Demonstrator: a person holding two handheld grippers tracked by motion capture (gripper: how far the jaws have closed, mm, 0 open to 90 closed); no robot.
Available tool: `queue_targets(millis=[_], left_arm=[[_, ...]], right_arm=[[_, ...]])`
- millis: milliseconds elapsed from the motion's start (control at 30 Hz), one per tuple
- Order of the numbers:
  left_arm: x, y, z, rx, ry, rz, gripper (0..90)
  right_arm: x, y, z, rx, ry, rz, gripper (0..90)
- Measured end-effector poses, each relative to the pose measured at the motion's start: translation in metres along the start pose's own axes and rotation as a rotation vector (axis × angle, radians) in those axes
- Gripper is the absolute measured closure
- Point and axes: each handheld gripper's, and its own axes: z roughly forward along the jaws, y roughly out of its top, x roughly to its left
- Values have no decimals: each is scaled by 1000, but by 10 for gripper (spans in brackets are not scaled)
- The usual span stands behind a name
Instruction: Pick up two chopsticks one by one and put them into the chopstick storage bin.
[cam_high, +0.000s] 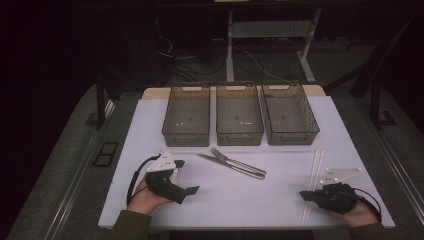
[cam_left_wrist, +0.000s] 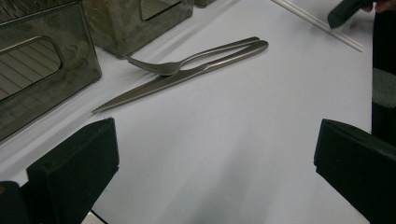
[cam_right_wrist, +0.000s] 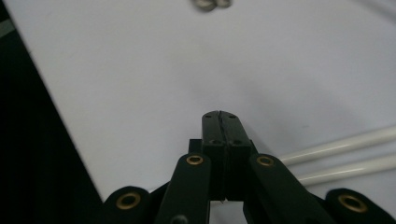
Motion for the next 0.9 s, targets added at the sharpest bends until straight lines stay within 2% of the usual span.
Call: queue_targets(millis=[67, 200, 300, 467, 600, 767, 900], left_arm=[[0, 0, 0, 0, 0, 1, 0], [0, 0, 0, 3, -1, 2, 0], [0, 0, 0, 0, 0, 0, 0], [0, 0, 0, 1, 1, 0, 0], [0, 0, 0, 0, 0, 0, 0], [0, 0, 0, 1, 1, 0, 0], [1, 0, 0, 2, -1, 1, 0]], right_arm=[[-8, 0, -6, -19, -48, 31, 896], [-33, -1, -18, -51, -154, 108, 893], [-50, 0, -20, -60, -215, 152, 839], [-68, 6, -17, -61, -271, 207, 759], [-78, 15, -13, -80, -287, 234, 743], [-89, 23, -5, -74, -314, 265, 718], [-105, 34, 4, -62, -357, 296, 698]])
